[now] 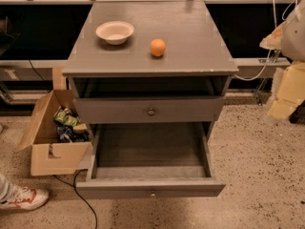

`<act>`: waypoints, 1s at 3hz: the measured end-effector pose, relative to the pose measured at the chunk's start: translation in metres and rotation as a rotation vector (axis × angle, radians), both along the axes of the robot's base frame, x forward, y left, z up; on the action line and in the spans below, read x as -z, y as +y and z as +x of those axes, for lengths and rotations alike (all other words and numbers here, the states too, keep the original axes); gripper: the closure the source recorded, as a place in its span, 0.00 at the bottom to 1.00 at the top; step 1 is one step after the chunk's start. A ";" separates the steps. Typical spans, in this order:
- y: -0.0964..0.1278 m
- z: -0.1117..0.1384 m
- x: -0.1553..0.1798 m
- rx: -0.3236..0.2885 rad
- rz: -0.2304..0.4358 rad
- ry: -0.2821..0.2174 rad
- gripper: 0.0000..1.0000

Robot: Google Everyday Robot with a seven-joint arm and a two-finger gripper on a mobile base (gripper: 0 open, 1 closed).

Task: Place orange into middle drawer

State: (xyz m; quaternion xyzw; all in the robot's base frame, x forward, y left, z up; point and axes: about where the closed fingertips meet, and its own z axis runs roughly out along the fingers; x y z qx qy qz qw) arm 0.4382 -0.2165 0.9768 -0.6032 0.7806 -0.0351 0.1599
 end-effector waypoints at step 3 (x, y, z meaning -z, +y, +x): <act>0.026 0.056 0.018 0.082 0.205 -0.058 0.00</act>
Offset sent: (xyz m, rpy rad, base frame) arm 0.0367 0.0169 -0.0133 0.1616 -0.0331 -0.0540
